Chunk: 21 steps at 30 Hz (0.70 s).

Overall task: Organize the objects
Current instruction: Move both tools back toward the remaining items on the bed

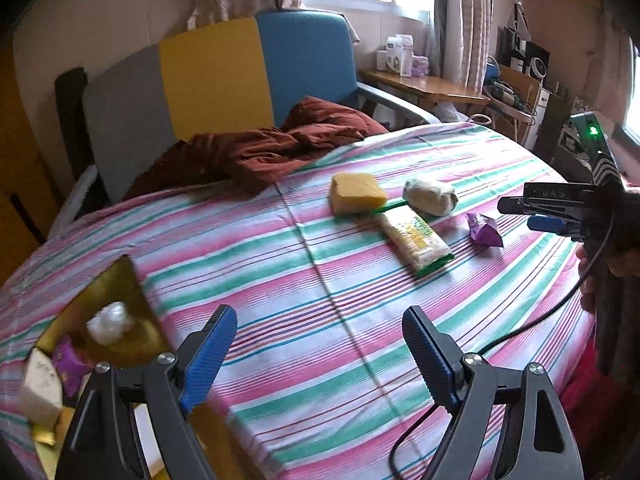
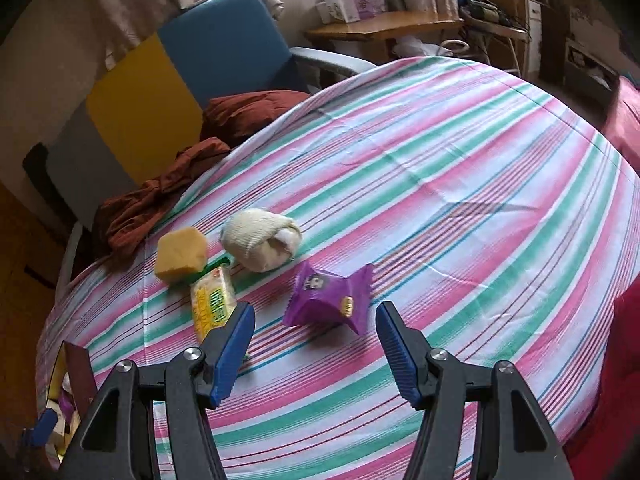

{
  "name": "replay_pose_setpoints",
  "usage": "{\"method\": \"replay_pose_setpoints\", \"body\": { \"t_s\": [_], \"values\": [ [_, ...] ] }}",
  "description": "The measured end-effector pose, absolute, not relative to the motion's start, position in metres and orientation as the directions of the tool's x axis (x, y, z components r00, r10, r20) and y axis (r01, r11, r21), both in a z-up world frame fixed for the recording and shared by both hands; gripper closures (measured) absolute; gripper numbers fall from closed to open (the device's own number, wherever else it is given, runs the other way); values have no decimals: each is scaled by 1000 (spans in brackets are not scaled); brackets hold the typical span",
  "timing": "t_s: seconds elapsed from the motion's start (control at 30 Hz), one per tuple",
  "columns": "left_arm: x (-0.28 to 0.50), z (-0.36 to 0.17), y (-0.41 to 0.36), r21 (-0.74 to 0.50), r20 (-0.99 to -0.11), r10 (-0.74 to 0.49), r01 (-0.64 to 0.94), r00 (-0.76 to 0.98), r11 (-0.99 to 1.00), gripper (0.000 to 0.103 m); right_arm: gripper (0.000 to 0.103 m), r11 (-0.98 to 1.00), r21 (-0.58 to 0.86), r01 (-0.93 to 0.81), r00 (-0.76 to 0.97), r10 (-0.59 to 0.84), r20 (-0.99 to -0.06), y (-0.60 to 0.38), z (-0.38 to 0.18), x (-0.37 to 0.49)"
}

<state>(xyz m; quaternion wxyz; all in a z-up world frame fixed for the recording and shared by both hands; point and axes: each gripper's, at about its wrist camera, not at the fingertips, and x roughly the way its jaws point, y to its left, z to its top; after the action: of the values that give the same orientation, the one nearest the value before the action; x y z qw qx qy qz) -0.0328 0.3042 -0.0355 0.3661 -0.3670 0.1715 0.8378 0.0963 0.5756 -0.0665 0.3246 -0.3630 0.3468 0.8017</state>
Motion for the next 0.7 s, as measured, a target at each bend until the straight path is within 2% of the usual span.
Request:
{"method": "replay_pose_setpoints", "body": {
  "t_s": [0.33,0.7],
  "values": [
    [-52,-53,365,-63,-787,506,-770,-353,-635,23,39,-454,400,-796,-539,230,-810,593,-77,107],
    [-71,-79,434,-133,-826,505,-785,-250,-606,23,39,-410,429,-805,-539,203,-818,600,-87,110]
  ]
}}
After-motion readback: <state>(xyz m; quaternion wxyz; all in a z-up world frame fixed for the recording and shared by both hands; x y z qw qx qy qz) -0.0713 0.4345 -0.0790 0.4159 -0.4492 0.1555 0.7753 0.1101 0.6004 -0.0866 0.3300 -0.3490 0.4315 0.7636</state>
